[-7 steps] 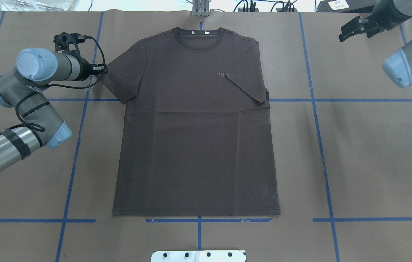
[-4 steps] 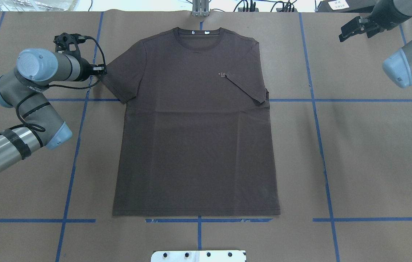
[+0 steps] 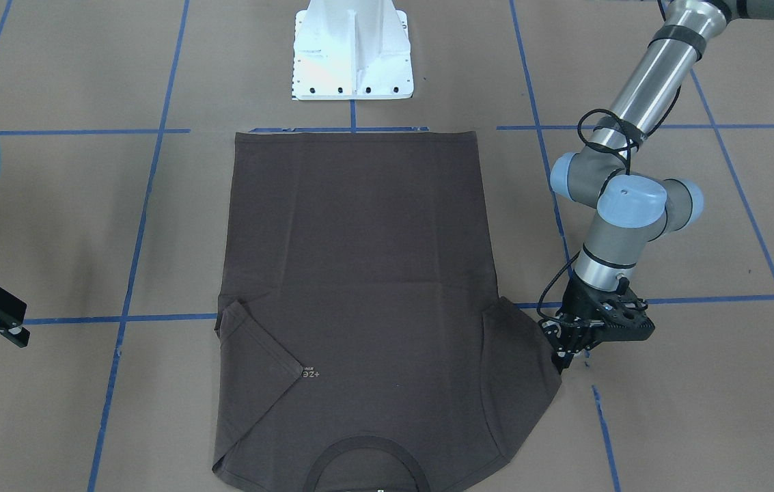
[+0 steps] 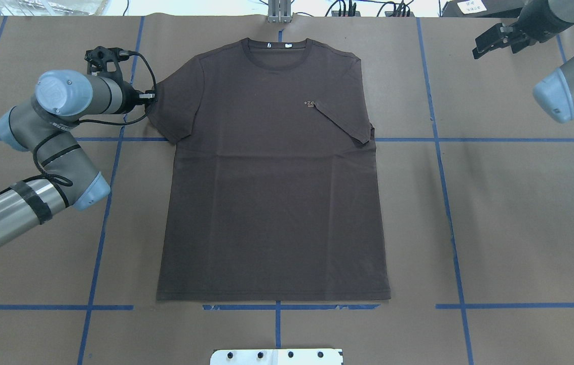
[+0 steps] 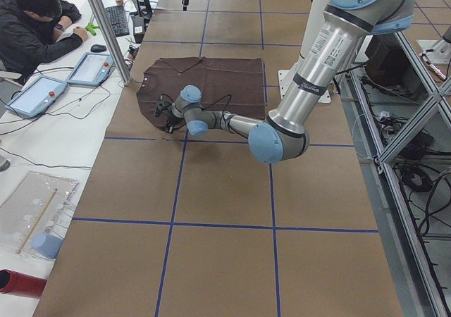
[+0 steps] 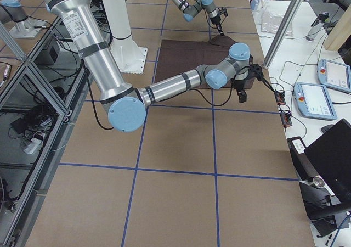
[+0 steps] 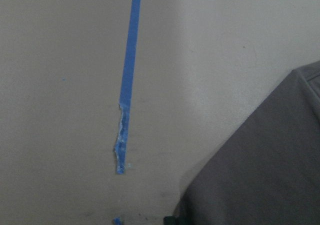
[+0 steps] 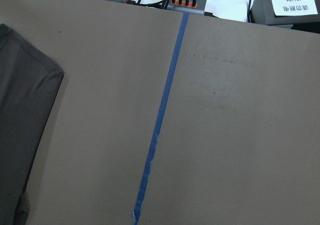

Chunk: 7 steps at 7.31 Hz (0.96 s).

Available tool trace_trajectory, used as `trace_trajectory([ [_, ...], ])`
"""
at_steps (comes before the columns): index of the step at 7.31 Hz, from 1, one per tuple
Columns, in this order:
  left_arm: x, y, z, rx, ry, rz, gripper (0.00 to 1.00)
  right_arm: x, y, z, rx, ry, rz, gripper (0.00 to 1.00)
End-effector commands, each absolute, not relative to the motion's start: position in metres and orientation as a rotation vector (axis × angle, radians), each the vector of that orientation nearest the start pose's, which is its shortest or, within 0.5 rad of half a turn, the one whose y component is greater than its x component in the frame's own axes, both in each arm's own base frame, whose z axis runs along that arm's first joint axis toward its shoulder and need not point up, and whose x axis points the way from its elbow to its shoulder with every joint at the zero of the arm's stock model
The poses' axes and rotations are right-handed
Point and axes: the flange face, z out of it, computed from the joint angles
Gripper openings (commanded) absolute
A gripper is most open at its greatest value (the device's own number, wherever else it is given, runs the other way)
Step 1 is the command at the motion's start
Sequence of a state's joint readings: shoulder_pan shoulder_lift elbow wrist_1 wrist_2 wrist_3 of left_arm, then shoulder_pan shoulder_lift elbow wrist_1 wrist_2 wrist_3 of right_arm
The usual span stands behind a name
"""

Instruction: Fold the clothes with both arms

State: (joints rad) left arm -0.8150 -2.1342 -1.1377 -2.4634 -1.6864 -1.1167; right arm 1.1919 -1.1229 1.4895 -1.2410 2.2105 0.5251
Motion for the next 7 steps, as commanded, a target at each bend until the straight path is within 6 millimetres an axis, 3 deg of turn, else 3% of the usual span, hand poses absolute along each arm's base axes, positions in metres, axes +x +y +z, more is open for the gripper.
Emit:
trace_trajectory([
  [1, 0.438, -0.641, 0.368, 0.496, 0.862, -0.276, 0.00, -0.182, -0.657, 0.402, 0.334, -0.845, -0.081, 1.00],
  [4, 0.485, -0.634, 0.293, 0.397, 0.867, -0.353, 0.00, -0.182, -0.657, 0.401, 0.335, -0.846, -0.080, 1.00],
  [7, 0.501, -0.625, 0.283, 0.386, 0.870, -0.337, 0.00, -0.182, -0.657, 0.403, 0.332, -0.843, -0.077, 1.00],
])
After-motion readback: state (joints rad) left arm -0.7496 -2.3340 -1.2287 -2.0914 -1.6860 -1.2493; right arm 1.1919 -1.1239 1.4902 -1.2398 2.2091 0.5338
